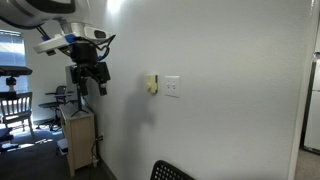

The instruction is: Flip the switch on the left

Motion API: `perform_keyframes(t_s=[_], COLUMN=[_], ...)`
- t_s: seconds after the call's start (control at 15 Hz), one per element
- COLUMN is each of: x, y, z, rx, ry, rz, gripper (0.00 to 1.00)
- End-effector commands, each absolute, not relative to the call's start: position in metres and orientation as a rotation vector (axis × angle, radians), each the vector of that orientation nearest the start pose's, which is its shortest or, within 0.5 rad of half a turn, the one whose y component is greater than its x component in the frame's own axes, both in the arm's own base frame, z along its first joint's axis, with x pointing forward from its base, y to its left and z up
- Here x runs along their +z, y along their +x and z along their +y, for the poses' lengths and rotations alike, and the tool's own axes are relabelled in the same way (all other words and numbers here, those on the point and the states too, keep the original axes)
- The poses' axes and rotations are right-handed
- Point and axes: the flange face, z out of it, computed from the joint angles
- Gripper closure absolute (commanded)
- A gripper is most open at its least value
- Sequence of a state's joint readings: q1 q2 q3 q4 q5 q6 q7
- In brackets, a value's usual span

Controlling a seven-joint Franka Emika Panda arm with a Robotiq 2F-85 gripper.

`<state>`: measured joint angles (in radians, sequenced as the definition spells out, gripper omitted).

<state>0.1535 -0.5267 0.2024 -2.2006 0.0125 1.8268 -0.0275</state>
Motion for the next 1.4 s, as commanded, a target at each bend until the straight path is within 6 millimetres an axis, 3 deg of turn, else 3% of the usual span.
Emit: perform_keyframes(t_s=[0.0,0.2,0.47,0.87,1.0,1.07,1.13,1.33], x=[0.594,0.589,0.584,0.583,0.579,0.578,0.58,0.574], y=[0.39,0.419,0.427,0.475,0.493,0.497,0.48,0.491], z=[0.165,0.176,0.177,0.171,0.174,0.174,0.174,0.177], rx=[-0.244,-0.207,-0.202,-0.608,-0.638,-0.633,-0.627,-0.613], ry=[-3.15,-3.14,-3.126,-3.313,-3.294,-3.266,-3.297,-3.276], rz=[-0.652,-0.747,-0.776,-0.994,-1.164,-1.206,-1.098,-1.157], gripper=[0.0,0.0,0.0,0.0,0.0,0.0,0.0,0.0])
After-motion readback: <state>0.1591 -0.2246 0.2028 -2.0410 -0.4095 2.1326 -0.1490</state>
